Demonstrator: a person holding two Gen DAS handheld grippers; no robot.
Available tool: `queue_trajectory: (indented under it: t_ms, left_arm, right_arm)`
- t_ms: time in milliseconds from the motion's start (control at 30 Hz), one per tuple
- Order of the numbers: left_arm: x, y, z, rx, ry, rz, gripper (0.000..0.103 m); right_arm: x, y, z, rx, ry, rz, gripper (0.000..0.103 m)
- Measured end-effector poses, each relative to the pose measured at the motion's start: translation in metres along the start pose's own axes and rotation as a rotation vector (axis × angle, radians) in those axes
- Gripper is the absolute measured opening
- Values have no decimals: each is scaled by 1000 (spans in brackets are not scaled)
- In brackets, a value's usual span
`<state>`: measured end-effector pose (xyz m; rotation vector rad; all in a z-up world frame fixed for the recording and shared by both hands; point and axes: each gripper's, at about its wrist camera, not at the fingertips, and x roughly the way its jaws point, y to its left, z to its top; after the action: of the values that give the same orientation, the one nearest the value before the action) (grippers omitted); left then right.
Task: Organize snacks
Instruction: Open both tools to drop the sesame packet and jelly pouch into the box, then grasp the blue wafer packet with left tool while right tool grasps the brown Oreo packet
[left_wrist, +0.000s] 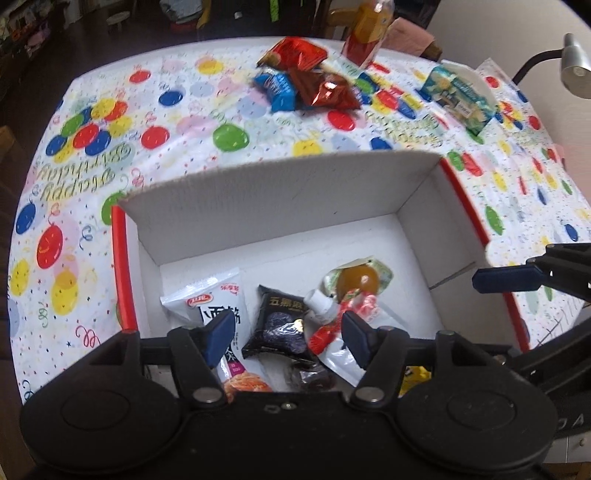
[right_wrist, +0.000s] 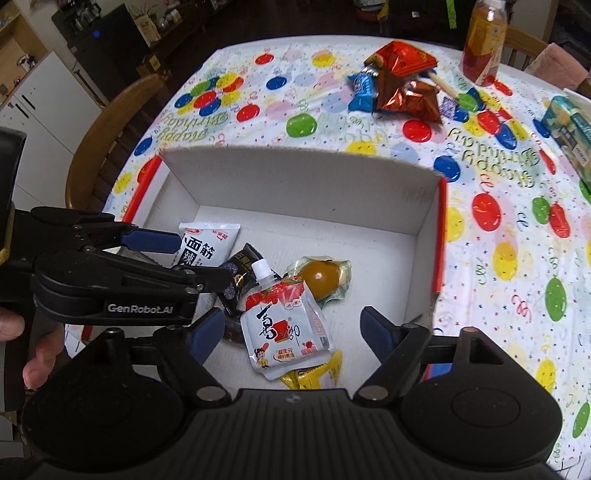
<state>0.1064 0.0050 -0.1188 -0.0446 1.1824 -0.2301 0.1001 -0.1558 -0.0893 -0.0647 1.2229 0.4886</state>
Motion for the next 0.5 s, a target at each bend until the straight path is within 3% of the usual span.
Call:
queue_trajectory:
  t_ms: [200, 333, 500]
  left_arm:
    - [-23, -10, 3, 30, -65, -8, 70]
    - [-37, -17, 8, 45, -110, -6, 76]
    - [-51, -26, 20, 57, -172, 1, 85]
  right_arm:
    - [-28, -8, 0, 21, -46, 10, 88]
    - [-46, -18, 3, 30, -94, 10, 102]
    - [-63, -34, 13, 37, -153, -3, 102]
